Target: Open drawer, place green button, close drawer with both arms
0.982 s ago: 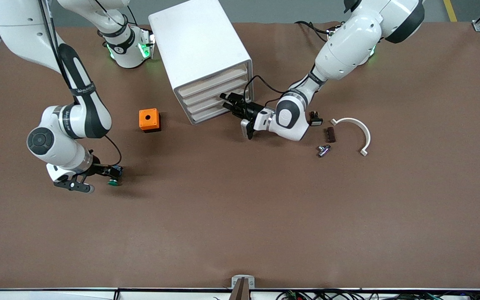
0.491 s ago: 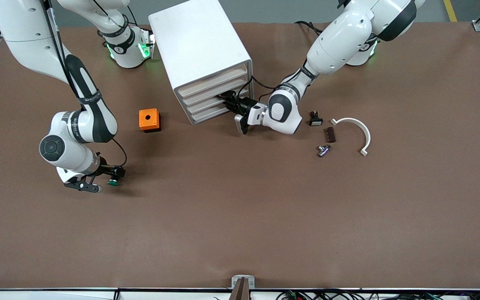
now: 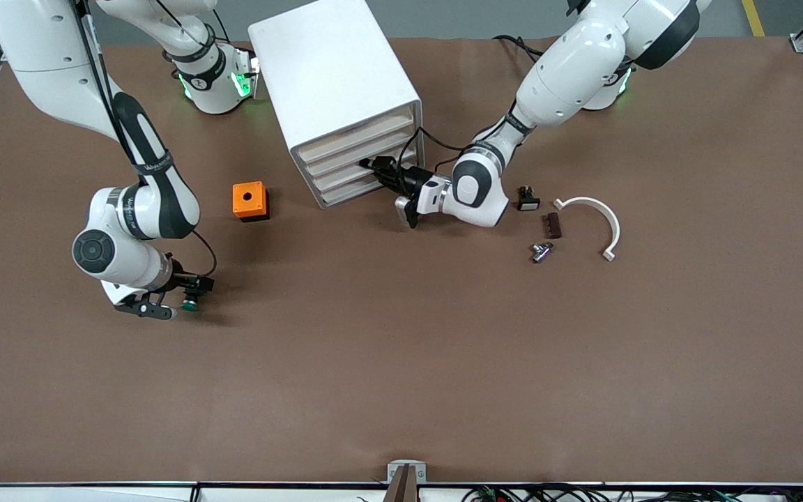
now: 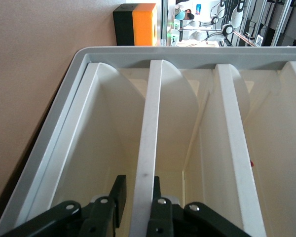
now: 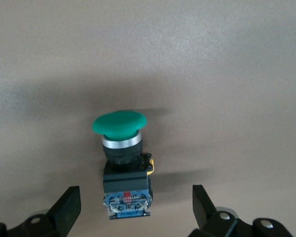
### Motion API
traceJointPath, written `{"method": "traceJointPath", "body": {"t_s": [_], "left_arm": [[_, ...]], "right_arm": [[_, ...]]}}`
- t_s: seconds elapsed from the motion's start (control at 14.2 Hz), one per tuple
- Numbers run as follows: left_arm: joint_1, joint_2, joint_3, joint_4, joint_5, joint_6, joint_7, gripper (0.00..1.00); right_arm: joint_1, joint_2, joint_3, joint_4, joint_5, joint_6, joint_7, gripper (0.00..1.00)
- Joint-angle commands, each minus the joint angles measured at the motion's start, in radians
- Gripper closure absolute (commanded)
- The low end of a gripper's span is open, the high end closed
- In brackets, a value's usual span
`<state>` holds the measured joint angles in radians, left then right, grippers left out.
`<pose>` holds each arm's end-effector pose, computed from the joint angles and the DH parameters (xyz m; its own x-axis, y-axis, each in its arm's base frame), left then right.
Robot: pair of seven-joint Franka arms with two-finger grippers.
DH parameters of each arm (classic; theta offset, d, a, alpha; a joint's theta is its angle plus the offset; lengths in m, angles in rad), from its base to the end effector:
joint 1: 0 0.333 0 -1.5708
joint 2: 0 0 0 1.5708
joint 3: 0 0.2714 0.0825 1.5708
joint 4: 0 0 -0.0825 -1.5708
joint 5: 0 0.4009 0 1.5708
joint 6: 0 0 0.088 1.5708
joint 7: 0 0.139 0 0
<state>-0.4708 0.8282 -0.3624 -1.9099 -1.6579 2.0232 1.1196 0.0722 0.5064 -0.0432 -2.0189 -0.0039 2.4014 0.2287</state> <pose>0.3115 -0.4966 0.0460 0.8970 -0.4388 -0.0535 -0.0034 -0.1280 0.9918 0.5729 0.0148 0.1023 0.9745 -0.1929 -0.1148 -0.1883 -0.9808 0.0505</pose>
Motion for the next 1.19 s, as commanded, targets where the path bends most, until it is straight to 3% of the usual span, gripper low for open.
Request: {"method": "traceJointPath", "body": {"t_s": [0.0, 0.28, 0.77, 0.91, 1.12], "left_arm": [[-0.002, -0.017, 0.002, -0.008, -0.008, 0.009, -0.023, 0.84], [0.000, -0.017, 0.011, -0.005, -0.007, 0.009, -0.029, 0.98], [0.050, -0.017, 0.039, 0.041, 0.085, 0.006, -0.090, 0.98], [0.070, -0.017, 0.039, 0.052, 0.113, 0.005, -0.113, 0.98], [0.104, -0.009, 0.040, 0.084, 0.144, 0.003, -0.115, 0.98]], "right_arm": [[-0.002, 0.000, 0.002, 0.002, -0.002, -0.012, 0.001, 0.01], [-0.009, 0.020, 0.002, 0.012, -0.004, -0.007, -0.002, 0.26], [-0.011, 0.023, 0.002, 0.023, -0.004, -0.010, 0.000, 0.76], [-0.009, 0.011, 0.002, 0.022, -0.004, -0.027, 0.001, 0.84], [-0.002, -0.026, 0.002, 0.048, -0.004, -0.114, 0.001, 0.85]]}}
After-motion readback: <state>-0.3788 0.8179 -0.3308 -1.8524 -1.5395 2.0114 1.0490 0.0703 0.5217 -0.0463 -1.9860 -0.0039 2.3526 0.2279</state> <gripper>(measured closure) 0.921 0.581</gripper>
